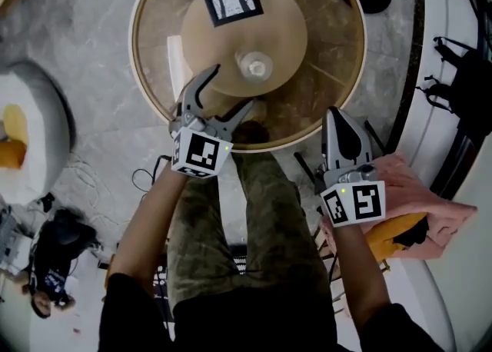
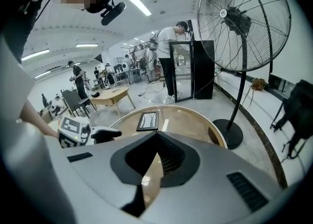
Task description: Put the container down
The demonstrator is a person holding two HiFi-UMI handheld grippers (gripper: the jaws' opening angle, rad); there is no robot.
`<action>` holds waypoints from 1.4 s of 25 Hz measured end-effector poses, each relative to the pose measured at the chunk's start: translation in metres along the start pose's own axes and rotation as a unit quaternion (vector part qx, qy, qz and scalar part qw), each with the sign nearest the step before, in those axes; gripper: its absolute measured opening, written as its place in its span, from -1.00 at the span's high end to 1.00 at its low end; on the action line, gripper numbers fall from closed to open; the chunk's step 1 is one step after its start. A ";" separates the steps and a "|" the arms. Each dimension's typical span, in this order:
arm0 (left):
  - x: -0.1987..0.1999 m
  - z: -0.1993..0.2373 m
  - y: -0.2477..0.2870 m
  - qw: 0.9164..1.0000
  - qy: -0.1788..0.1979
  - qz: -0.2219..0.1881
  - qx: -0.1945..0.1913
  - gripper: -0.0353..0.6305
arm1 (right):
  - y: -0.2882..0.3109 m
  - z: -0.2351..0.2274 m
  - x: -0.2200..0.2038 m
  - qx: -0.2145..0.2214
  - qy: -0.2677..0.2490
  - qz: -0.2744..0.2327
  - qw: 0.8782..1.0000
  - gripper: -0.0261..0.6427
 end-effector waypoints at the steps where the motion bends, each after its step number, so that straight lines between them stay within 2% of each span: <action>1: 0.008 0.006 -0.013 1.000 -0.012 -0.008 0.007 -0.23 | -0.002 0.004 0.005 -0.003 0.005 -0.004 1.000 0.86; 5: 0.052 0.037 -0.076 0.995 -0.065 -0.052 0.052 -0.23 | -0.020 0.030 0.027 -0.012 0.017 -0.021 1.000 0.86; 8: 0.096 0.068 -0.136 0.981 -0.145 -0.089 0.088 -0.20 | -0.050 0.060 0.051 -0.009 0.027 -0.031 0.999 0.86; 10: 0.130 0.093 -0.178 0.974 -0.171 -0.104 0.111 -0.11 | -0.073 0.081 0.077 -0.005 0.026 -0.039 0.999 0.86; 11: 0.147 0.105 -0.199 0.971 -0.175 -0.108 0.123 -0.02 | -0.086 0.091 0.091 -0.004 0.022 -0.042 0.999 0.86; 14: 0.187 0.119 -0.260 0.967 -0.186 -0.087 0.148 0.50 | -0.128 0.123 0.130 -0.006 0.003 -0.054 0.999 0.86; 15: 0.200 0.120 -0.278 0.967 -0.189 -0.085 0.150 0.59 | -0.141 0.132 0.144 -0.007 -0.004 -0.061 0.998 0.86; 19: 0.262 0.124 -0.350 0.965 -0.170 -0.120 0.161 0.80 | -0.191 0.177 0.203 -0.010 -0.022 -0.113 0.993 0.86; 23: 0.313 0.138 -0.403 0.965 -0.132 -0.139 0.181 0.83 | -0.234 0.222 0.258 -0.005 -0.038 -0.180 0.983 0.86; 25: 0.330 0.142 -0.424 0.963 -0.120 -0.153 0.184 0.83 | -0.252 0.243 0.274 -0.005 -0.052 -0.198 0.979 0.86; 28: 0.351 0.153 -0.441 0.960 -0.108 -0.177 0.190 0.83 | -0.274 0.264 0.295 -0.010 -0.072 -0.218 0.973 0.86; 32: 0.383 0.163 -0.447 0.953 -0.096 -0.211 0.194 0.83 | -0.291 0.269 0.310 -0.023 -0.067 -0.241 0.968 0.86; 35: 0.396 0.167 -0.449 0.953 -0.091 -0.222 0.186 0.83 | -0.290 0.270 0.318 -0.022 -0.061 -0.253 0.965 0.86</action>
Point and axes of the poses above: the fingertips, and each gripper's own axes: y forward along the fingers, z to its left, x out of its top, the point moved 2 cm from there along -y, backward along the fingers, and after that the axes turned 14 degrees about y, right-handed, at the moved point
